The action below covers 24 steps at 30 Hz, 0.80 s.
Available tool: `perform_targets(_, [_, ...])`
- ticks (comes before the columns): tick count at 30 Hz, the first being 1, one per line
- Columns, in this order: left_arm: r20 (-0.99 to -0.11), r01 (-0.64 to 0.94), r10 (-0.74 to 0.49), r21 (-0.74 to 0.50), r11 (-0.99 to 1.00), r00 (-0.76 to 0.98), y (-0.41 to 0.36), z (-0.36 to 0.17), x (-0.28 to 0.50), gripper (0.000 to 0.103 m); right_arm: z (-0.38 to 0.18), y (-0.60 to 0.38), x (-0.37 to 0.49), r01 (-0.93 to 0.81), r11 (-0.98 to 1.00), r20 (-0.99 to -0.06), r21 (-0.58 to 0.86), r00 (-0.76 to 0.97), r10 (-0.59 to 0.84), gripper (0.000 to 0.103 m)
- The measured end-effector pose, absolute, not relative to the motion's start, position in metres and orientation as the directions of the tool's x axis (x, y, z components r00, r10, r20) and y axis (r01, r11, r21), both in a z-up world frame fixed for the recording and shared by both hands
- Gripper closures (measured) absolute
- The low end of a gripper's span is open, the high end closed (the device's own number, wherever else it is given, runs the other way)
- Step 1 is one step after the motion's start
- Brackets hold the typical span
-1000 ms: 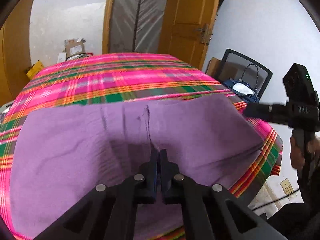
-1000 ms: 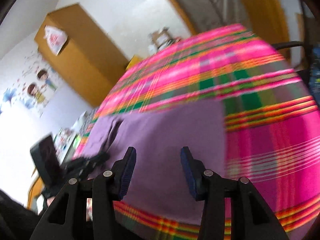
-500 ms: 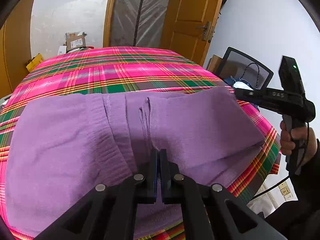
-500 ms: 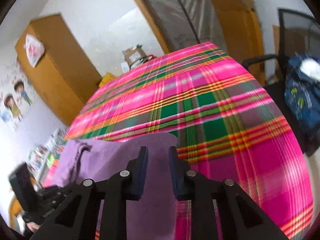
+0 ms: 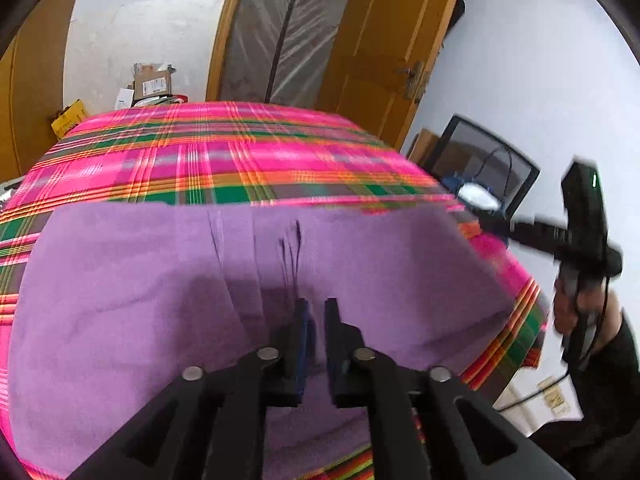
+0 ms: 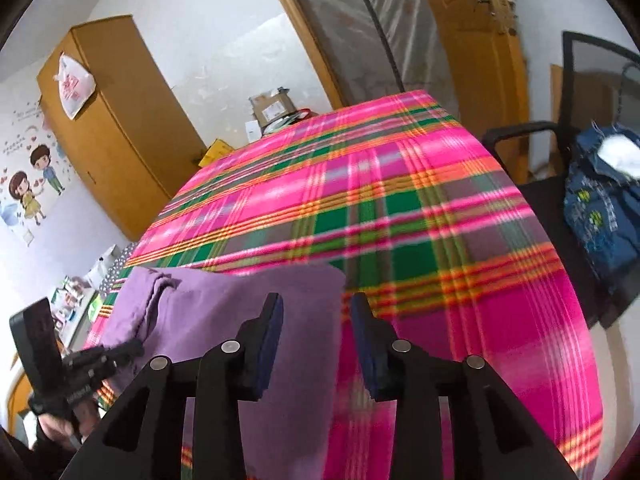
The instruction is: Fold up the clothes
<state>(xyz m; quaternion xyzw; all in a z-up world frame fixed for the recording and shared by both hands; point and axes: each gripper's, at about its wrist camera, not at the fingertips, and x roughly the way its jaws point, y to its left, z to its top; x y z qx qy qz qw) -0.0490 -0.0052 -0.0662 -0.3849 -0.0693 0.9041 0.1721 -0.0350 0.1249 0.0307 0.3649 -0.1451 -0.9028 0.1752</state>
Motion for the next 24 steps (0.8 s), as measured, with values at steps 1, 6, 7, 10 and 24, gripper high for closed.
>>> perform_targets(1, [-0.673,-0.251,0.365,-0.265,-0.931,-0.643,-0.006,-0.066,-0.052,0.073,0.029,0.127,-0.033,0.205,-0.894,-0.608,0.398,-0.671,-0.424,0.067])
perform_targets(6, [-0.677,-0.218,0.368,-0.300,-0.929,-0.638,-0.008,-0.068,-0.064,0.071,0.024,0.125,-0.032,0.201,-0.889,-0.613,0.412,-0.661,-0.433,0.067])
perform_targets(7, [-0.677,-0.211,0.369,-0.307,-0.928,-0.637,-0.008,-0.068,-0.067,0.071,0.024,0.123,-0.033,0.205,-0.887,-0.612,0.413,-0.659,-0.438,0.067])
perform_targets(10, [-0.682,-0.206,0.366,-0.307,-0.929,-0.634,-0.005,-0.069,-0.071,0.071,0.024,0.118,-0.034,0.220,-0.883,-0.612,0.415,-0.651,-0.449,0.067])
perform_targets(24, [-0.651,-0.232,0.401,-0.333,-0.914,-0.644,-0.002,-0.060,-0.070,0.096,0.026,0.126,-0.025,0.218,-0.899,-0.616,0.381,-0.665,-0.422,0.067])
